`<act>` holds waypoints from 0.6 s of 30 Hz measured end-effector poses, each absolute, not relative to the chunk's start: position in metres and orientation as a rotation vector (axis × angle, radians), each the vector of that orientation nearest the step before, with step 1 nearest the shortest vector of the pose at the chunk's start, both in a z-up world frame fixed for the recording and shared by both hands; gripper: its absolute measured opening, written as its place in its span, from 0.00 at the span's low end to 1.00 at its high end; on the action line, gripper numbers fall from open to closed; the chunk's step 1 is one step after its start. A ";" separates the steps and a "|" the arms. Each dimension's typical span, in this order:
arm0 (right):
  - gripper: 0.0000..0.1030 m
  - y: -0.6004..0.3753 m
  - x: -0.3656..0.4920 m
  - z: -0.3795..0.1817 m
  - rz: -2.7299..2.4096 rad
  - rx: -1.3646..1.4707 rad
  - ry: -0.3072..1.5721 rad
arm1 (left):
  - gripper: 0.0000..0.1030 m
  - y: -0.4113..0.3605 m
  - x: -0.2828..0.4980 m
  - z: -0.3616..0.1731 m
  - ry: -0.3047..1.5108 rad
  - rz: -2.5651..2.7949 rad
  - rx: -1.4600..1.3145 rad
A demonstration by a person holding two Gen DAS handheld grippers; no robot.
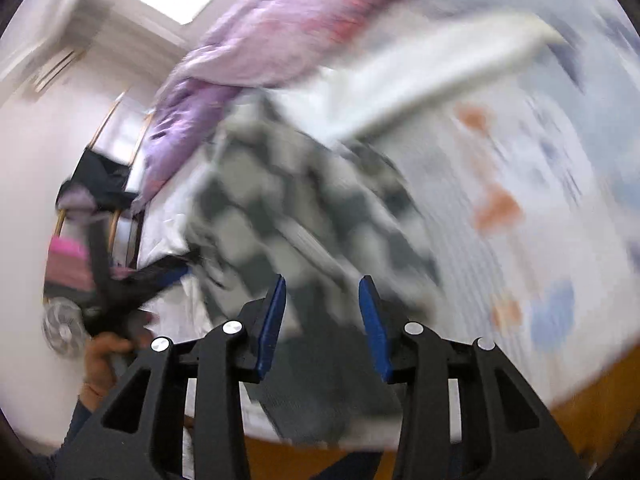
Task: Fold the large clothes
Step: 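Lower the folded cardigan onto the white jacket and open both grippers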
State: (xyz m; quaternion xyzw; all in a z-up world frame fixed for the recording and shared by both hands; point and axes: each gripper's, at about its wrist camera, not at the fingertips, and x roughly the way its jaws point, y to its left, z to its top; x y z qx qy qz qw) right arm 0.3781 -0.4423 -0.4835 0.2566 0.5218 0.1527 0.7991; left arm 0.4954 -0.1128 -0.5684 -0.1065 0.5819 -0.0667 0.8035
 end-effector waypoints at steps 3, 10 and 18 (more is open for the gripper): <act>0.33 -0.414 0.424 -0.482 0.350 0.483 1.101 | 0.62 -0.135 0.498 -0.561 1.243 -0.163 -0.118; 0.09 -0.396 0.499 -0.546 0.283 0.436 1.181 | 0.62 -0.142 0.513 -0.577 1.269 -0.173 -0.072; 0.00 -0.429 0.521 -0.602 0.182 0.425 1.286 | 0.68 -0.183 0.534 -0.588 1.284 -0.219 0.108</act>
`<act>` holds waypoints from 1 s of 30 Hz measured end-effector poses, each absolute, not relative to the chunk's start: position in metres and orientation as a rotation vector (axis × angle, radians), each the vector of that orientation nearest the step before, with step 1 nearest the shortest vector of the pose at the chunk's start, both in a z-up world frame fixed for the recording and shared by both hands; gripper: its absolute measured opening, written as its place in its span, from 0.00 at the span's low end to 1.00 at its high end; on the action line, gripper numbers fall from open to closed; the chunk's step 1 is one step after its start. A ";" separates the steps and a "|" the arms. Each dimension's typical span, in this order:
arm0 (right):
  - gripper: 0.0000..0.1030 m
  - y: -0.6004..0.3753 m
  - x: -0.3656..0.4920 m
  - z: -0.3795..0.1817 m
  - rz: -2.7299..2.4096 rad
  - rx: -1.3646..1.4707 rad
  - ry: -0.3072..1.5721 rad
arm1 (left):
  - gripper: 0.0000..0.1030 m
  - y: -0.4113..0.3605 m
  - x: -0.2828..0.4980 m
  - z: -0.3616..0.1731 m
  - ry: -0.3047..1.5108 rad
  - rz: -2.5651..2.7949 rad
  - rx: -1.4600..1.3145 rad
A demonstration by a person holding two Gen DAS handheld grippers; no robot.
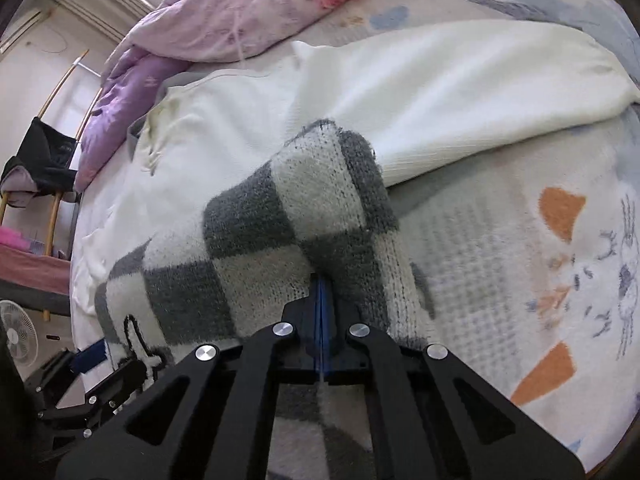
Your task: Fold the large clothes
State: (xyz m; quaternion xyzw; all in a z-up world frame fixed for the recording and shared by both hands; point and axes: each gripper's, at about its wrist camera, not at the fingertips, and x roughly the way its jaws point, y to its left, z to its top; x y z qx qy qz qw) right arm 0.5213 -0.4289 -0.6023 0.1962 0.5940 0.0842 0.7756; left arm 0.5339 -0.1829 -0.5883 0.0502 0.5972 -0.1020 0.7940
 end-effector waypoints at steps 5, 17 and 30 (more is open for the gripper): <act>0.00 -0.438 0.497 -0.571 0.208 0.476 1.326 | 0.78 -0.181 0.531 -0.593 1.303 -0.243 0.124; 0.00 -0.461 0.360 -0.606 0.215 0.668 1.455 | 0.81 -0.120 0.469 -0.570 1.190 -0.167 -0.187; 0.00 -0.486 0.338 -0.607 0.237 0.797 1.379 | 0.82 -0.100 0.348 -0.643 1.411 -0.142 -0.592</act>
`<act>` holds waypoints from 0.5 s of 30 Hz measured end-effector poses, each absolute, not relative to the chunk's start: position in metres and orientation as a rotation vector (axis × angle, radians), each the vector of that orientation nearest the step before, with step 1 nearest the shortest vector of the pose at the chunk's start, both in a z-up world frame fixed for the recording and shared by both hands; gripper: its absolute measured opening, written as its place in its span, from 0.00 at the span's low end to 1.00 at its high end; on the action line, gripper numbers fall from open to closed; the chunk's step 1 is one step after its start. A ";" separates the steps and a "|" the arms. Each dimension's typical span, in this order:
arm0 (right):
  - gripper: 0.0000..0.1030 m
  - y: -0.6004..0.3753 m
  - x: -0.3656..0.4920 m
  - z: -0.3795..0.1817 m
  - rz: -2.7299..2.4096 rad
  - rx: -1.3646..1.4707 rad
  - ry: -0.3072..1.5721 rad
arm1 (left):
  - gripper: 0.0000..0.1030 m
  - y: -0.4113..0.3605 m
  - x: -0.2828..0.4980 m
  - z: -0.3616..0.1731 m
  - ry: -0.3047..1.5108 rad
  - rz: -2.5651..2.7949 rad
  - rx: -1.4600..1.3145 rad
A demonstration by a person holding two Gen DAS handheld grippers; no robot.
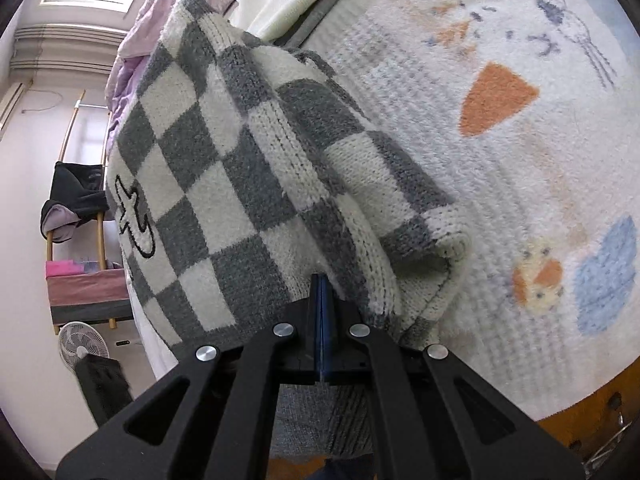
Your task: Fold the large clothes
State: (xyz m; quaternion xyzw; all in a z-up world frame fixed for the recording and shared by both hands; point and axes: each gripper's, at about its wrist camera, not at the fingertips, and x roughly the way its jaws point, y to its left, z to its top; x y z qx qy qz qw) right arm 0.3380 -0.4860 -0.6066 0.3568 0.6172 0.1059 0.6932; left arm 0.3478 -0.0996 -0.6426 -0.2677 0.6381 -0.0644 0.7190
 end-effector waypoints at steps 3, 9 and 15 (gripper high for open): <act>0.00 -0.498 0.324 -0.606 0.243 0.854 1.354 | 0.87 -0.113 0.351 -0.663 1.442 -0.165 -0.643; 0.17 -0.517 0.286 -0.598 0.295 0.993 1.309 | 0.70 -0.124 0.353 -0.683 1.494 -0.194 -0.724; 0.61 -0.533 0.244 -0.583 0.210 1.102 1.224 | 0.29 -0.126 0.362 -0.643 1.496 -0.299 -0.750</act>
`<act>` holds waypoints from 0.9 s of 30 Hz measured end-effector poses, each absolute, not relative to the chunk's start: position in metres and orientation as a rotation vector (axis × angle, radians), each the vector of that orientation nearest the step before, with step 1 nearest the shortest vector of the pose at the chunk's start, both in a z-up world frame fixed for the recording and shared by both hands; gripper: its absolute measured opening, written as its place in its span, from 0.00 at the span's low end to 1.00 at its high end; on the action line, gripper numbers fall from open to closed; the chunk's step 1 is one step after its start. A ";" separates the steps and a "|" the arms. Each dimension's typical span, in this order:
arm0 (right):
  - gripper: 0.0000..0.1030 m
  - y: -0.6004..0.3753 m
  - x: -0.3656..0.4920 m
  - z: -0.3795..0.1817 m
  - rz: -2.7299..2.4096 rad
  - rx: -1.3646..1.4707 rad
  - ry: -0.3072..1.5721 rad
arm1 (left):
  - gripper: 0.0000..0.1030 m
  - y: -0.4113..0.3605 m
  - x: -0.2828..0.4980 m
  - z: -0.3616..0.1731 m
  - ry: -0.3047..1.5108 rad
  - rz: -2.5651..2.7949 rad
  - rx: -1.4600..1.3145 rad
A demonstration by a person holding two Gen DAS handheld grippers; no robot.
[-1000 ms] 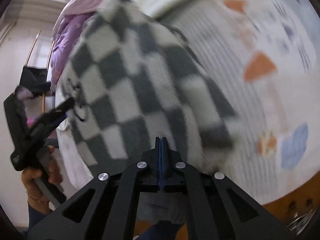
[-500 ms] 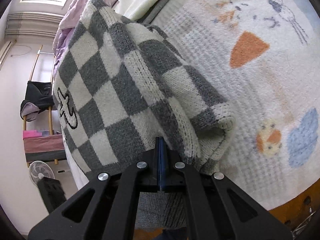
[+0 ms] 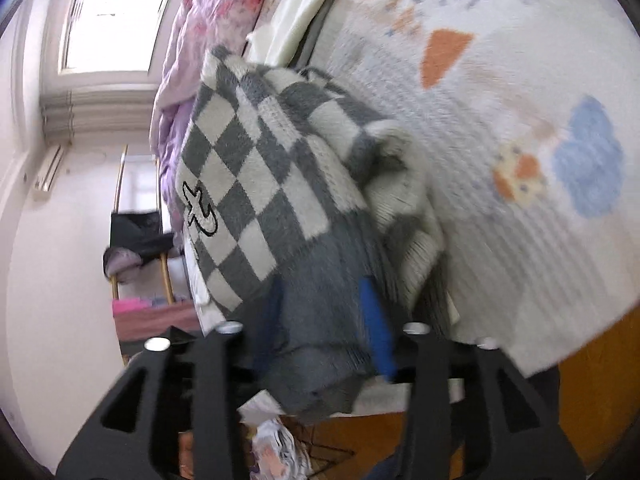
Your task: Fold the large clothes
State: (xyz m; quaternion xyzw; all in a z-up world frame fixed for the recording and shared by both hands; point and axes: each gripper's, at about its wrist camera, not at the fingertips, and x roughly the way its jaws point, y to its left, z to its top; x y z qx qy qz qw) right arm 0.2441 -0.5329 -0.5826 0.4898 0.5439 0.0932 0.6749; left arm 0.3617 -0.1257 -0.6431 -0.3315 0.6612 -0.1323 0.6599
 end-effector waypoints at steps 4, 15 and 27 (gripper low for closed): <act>0.74 -0.542 0.207 -0.591 0.074 1.219 1.190 | 0.29 -0.131 0.378 -0.609 1.470 -0.379 -0.761; 0.82 -0.500 0.144 -0.657 0.077 1.890 0.981 | 0.29 -0.146 0.421 -0.587 1.496 -0.478 -0.772; 0.89 -0.494 0.199 -0.652 0.158 1.867 0.821 | 0.29 -0.126 0.412 -0.603 1.532 -0.509 -0.784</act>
